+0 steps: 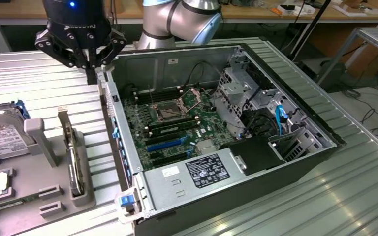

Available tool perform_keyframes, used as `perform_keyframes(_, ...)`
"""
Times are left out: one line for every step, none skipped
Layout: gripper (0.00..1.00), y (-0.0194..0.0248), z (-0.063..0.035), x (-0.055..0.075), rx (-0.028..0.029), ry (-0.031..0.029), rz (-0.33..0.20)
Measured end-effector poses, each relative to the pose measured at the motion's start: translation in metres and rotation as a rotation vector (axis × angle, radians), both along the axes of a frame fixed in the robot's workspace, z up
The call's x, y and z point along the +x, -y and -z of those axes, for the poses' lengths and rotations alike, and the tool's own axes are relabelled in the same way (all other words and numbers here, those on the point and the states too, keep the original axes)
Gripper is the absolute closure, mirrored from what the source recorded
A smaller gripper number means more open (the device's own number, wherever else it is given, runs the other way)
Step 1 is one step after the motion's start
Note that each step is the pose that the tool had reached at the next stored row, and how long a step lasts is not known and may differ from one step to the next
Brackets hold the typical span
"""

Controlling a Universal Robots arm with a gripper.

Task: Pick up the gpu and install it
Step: 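Reach for the gpu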

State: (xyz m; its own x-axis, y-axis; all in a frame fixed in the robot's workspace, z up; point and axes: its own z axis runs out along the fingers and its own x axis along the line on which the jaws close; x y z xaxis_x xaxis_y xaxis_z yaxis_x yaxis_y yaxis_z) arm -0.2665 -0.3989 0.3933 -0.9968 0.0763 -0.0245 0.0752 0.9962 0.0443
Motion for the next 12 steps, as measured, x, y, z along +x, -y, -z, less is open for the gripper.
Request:
perform_keyframes(0.89,0.0000,0.0000,-0.002,0.0000,0.0000,0.000)
perform_keyframes(0.89,0.0000,0.0000,-0.005,0.0001,0.0000,0.000)
perform_keyframes(0.89,0.0000,0.0001,-0.007,0.0001,0.0001,0.000)
perform_keyframes(0.89,0.0000,0.0001,-0.009,0.0001,0.0000,0.000)
perform_keyframes(0.89,0.0000,0.0000,-0.011,0.0000,0.0000,0.000)
perform_keyframes(0.89,0.0000,0.0000,-0.014,0.0000,-0.0001,0.000)
perform_keyframes(0.89,0.0000,0.0000,-0.019,0.0000,0.0000,0.000)
perform_keyframes(0.89,0.0000,0.0000,-0.023,0.0000,0.0000,0.000)
perform_keyframes(0.89,0.0001,0.0000,-0.025,0.0000,0.0000,0.000)
perform_keyframes(0.89,0.0002,0.0000,-0.026,0.0000,0.0000,0.000)
perform_keyframes(0.89,0.0007,0.0000,-0.028,0.0000,0.0000,0.000)
perform_keyframes(0.89,0.0013,0.0000,-0.029,0.0000,0.0000,0.000)
